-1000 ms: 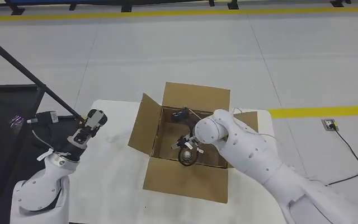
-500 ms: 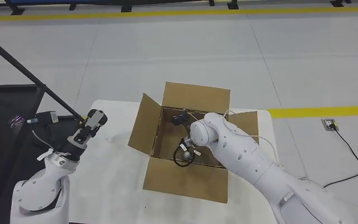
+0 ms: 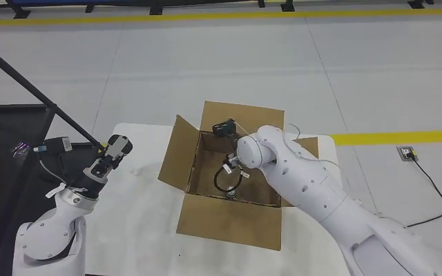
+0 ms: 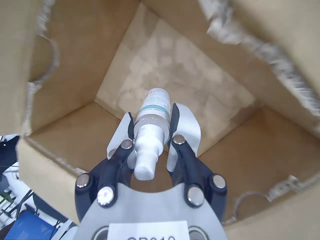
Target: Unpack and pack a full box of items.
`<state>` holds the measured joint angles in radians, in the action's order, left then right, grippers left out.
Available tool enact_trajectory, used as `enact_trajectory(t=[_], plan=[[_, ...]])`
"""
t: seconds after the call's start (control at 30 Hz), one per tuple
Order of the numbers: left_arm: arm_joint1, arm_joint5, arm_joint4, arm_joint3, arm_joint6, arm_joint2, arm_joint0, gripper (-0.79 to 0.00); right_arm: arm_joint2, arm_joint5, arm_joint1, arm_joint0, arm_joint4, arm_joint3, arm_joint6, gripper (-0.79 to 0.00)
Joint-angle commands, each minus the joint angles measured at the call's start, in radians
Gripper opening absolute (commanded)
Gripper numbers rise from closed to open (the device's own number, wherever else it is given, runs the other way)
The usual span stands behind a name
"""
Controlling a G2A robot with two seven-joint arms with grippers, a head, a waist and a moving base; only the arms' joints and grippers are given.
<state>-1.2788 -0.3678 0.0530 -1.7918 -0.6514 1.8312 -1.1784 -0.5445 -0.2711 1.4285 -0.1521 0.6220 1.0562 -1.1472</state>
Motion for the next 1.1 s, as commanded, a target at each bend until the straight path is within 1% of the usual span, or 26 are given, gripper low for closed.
enact_trajectory(t=[0.0,0.07,0.1,0.13,0.17,0.27,0.3,0.37,0.43,0.5,0.6,0.63,0.73,0.8,0.9,1.07], plan=[[0.0,0.0,0.0,0.0,0.0,0.0,0.0,0.0,-0.054,-0.06,-0.035,-0.005,0.079,0.137,-0.055,-0.785],[0.0,0.0,0.0,0.0,0.0,0.0,0.0,0.0,-0.123,-0.118,-0.078,-0.027,0.183,0.277,-0.133,-0.785],[0.0,0.0,0.0,0.0,0.0,0.0,0.0,0.0,-0.153,-0.132,-0.094,-0.039,0.219,0.331,-0.16,-0.785],[0.0,0.0,0.0,0.0,0.0,0.0,0.0,0.0,-0.221,-0.151,-0.127,-0.071,0.295,0.442,-0.224,-0.785],[0.0,0.0,0.0,0.0,0.0,0.0,0.0,0.0,-0.258,-0.15,-0.144,-0.092,0.338,0.494,-0.252,-0.785],[0.0,0.0,0.0,0.0,0.0,0.0,0.0,0.0,-0.46,-0.066,-0.211,-0.225,0.515,0.687,-0.337,-0.785],[0.0,0.0,0.0,0.0,0.0,0.0,0.0,0.0,-0.553,-0.023,-0.231,-0.297,0.572,0.771,-0.38,-0.785],[0.0,0.0,0.0,0.0,0.0,0.0,0.0,0.0,-0.666,-0.013,-0.252,-0.409,0.634,0.861,-0.389,-0.785],[0.0,0.0,0.0,0.0,0.0,0.0,0.0,0.0,-0.762,-0.013,-0.269,-0.511,0.693,0.907,-0.389,-0.785],[0.0,0.0,0.0,0.0,0.0,0.0,0.0,0.0,-0.855,-0.013,-0.281,-0.595,0.686,0.946,-0.389,-0.785],[0.0,0.0,0.0,0.0,0.0,0.0,0.0,0.0,-0.971,-0.013,-0.295,-0.7,0.634,0.955,-0.389,-0.785],[0.0,0.0,0.0,0.0,0.0,0.0,0.0,0.0,-1.0,-0.013,-0.3,-0.728,0.615,0.938,-0.389,-0.785],[0.0,0.0,0.0,0.0,0.0,0.0,0.0,0.0,-1.048,-0.013,-0.312,-0.778,0.545,0.879,-0.389,-0.785],[0.0,0.0,0.0,0.0,0.0,0.0,0.0,0.0,-1.074,-0.002,-0.317,-0.788,0.463,0.814,-0.389,-0.785],[0.0,0.0,0.0,0.0,0.0,0.0,0.0,0.0,-1.088,0.029,-0.327,-0.79,0.421,0.707,-0.389,-0.785],[0.0,0.0,0.0,0.0,0.0,0.0,0.0,0.0,-1.087,0.064,-0.332,-0.783,0.358,0.601,-0.369,-0.785]])
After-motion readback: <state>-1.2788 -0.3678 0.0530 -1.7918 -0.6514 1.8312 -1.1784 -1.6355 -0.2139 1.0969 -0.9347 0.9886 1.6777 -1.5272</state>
